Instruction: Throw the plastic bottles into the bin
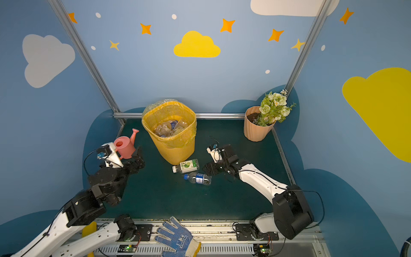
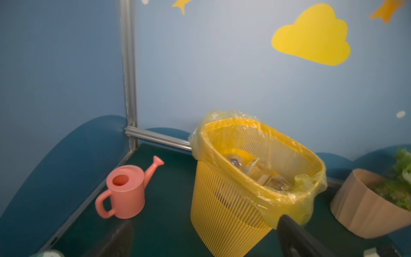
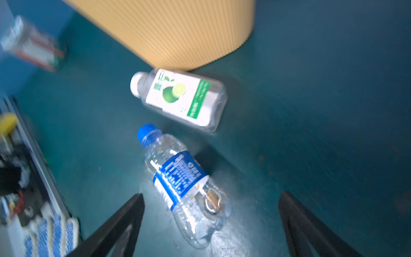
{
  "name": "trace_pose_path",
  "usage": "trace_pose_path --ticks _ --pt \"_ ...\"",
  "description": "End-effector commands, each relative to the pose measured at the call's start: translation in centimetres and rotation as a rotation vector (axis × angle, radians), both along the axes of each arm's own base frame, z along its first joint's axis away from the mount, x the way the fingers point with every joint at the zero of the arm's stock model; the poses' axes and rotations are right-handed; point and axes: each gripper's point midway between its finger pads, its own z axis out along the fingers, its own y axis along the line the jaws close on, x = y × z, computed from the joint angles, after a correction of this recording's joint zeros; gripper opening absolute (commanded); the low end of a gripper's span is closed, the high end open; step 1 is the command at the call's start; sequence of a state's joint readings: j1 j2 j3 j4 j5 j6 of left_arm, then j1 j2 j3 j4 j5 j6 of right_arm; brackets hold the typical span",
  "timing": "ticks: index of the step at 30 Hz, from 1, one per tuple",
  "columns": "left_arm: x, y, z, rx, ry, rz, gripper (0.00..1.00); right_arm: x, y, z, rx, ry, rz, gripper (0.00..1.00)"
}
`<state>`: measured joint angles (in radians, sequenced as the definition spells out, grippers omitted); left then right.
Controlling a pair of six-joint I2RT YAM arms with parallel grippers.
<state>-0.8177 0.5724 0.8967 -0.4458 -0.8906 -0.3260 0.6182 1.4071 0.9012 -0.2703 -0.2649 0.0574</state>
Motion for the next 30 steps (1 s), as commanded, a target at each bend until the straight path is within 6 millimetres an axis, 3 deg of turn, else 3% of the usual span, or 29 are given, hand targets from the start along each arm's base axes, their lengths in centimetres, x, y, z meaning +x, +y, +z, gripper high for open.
trace_pose_path --ticks 1,6,10,15,22,30 --pt "-1.3 2.3 -5.0 -0.083 0.097 0.087 1.0 -1.7 0.8 -1.1 -0.146 -0.045 0.162 0.92" --pt "-3.4 4.9 -8.9 -0.178 0.107 0.152 1.0 -3.6 2.7 -2.8 -0.221 -0.046 0.295 0.88" --pt "-4.5 6.0 -10.5 -0.229 0.107 0.166 1.0 -4.4 3.3 -4.4 -0.301 -0.037 0.371 0.83" --pt "-4.9 6.3 -10.8 -0.225 0.118 0.167 1.0 -4.1 3.5 -6.0 -0.39 -0.039 0.401 0.81" --pt "-4.1 5.2 -11.4 -0.196 0.155 0.154 1.0 -3.9 3.9 -7.5 -0.476 -0.032 0.433 0.79" --pt "-3.9 4.9 -12.0 -0.208 0.163 0.152 1.0 -3.5 4.2 -8.9 -0.539 -0.03 0.464 0.66"
